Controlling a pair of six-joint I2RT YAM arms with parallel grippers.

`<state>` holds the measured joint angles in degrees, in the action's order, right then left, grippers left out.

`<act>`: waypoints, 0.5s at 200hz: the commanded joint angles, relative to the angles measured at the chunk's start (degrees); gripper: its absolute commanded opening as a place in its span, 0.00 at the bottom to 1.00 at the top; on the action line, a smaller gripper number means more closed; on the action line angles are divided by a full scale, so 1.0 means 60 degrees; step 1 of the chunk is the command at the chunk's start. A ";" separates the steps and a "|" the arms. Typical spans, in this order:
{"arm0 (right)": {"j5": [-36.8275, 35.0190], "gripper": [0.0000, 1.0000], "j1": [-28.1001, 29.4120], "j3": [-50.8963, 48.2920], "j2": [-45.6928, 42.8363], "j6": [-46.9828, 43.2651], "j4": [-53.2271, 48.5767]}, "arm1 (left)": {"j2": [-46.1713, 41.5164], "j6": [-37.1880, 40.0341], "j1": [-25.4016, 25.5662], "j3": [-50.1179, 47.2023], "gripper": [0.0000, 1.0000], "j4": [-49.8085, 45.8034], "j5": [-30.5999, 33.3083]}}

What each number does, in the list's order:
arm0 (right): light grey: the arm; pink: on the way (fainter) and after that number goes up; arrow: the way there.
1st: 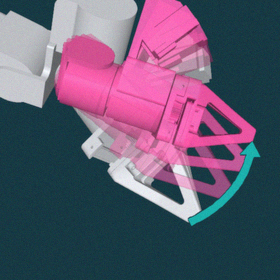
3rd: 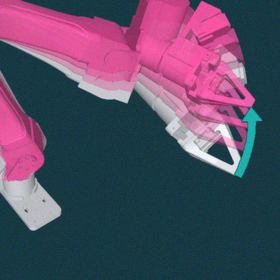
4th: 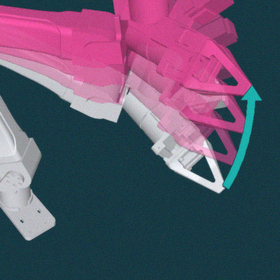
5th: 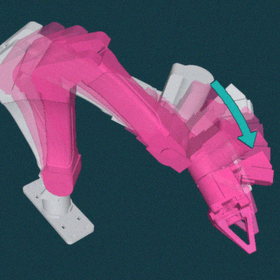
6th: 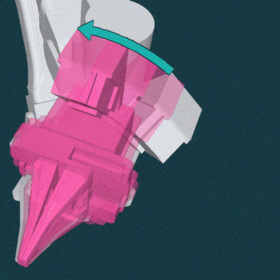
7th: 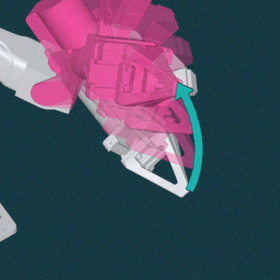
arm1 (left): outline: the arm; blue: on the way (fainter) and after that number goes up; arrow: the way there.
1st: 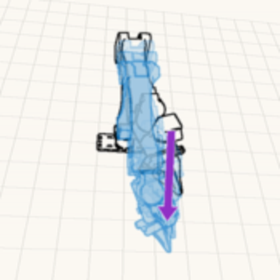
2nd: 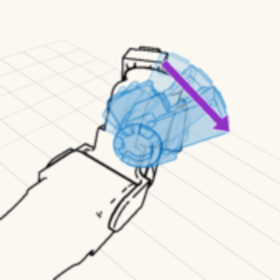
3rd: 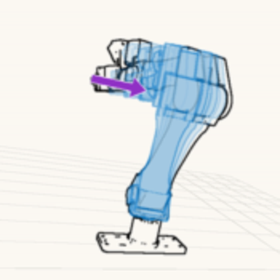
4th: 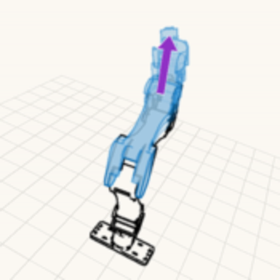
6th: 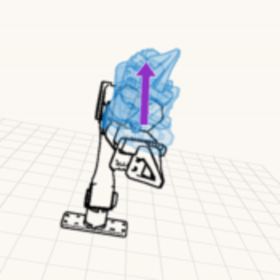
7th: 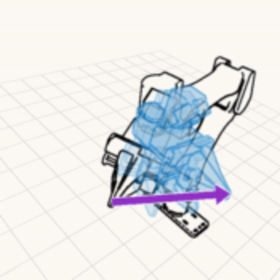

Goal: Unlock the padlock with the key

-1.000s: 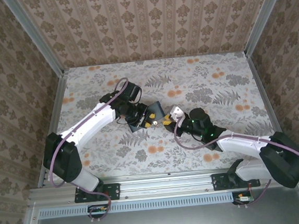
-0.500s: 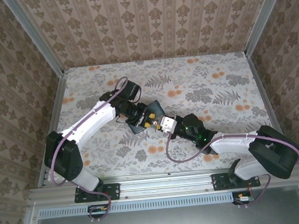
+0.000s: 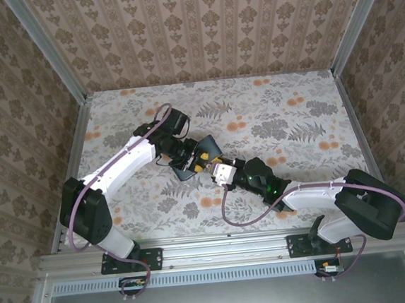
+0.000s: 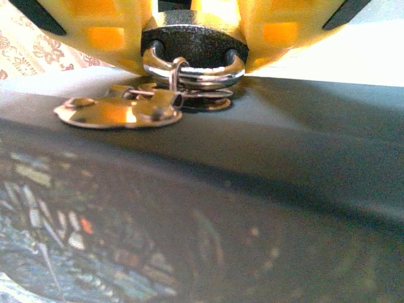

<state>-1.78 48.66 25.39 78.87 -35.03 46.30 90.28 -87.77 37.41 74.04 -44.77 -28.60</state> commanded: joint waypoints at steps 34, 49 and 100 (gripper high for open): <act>-0.0377 0.27 0.0356 0.0324 0.0008 -0.0504 0.0447 | 0.0012 0.0154 -0.0047 0.0316 0.10 0.0123 -0.0248; -0.0603 0.26 0.0392 0.0325 0.0080 -0.0538 0.0632 | 0.0030 0.0170 -0.0039 0.0338 0.10 0.0123 -0.0253; -0.0640 0.19 0.0434 0.0398 0.0086 -0.0706 0.0472 | -0.0009 0.0104 -0.0048 0.0258 0.10 0.0208 -0.0262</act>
<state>-4.36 50.85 25.58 78.87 -37.85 47.53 90.28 -87.77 37.41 74.04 -44.58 -28.75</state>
